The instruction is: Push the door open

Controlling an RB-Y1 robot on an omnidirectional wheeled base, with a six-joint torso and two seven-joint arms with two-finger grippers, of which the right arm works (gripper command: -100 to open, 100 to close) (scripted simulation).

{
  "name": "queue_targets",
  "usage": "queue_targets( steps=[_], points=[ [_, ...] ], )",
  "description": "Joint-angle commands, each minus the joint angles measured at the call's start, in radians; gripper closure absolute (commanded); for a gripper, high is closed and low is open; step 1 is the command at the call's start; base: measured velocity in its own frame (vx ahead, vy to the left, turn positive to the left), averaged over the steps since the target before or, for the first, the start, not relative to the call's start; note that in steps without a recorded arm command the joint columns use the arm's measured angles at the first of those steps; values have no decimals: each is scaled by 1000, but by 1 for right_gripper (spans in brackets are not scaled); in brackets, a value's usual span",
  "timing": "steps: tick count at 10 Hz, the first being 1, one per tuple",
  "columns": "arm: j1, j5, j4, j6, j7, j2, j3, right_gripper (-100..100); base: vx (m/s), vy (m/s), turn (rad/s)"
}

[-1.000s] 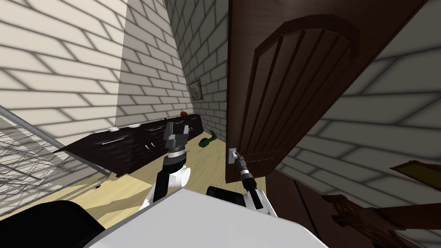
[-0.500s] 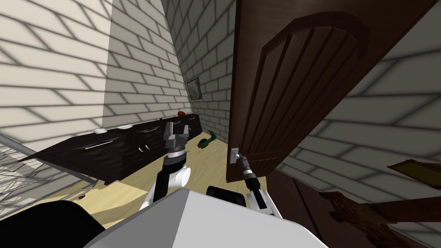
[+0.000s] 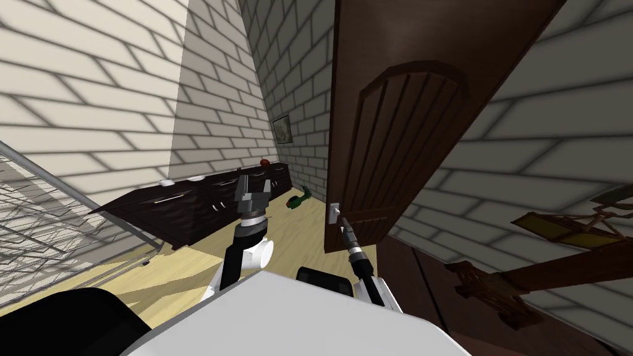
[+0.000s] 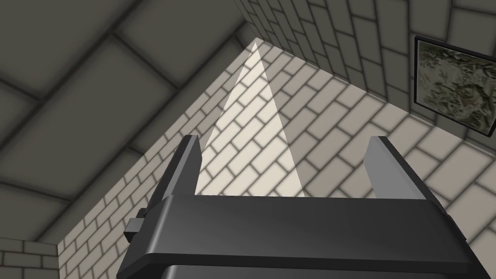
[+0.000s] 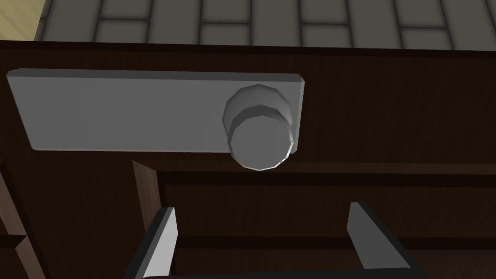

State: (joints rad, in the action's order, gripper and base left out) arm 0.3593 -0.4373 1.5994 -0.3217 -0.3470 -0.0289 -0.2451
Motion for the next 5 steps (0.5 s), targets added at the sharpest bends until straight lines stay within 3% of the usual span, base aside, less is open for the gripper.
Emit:
queue_targets(
  steps=[1,2,3,5],
  points=[
    [20,-4,14,-7,-9,22,-14,-100,-257,-17,7],
    [14,-1,12,-3,-7,9,-8,-100,-116,-11,0],
    [-3,5,-4,-8,-2,-8,-1,-100,105,31,21],
    [-21,11,-22,-13,6,-6,7,-100,223,38,14]
  ],
)
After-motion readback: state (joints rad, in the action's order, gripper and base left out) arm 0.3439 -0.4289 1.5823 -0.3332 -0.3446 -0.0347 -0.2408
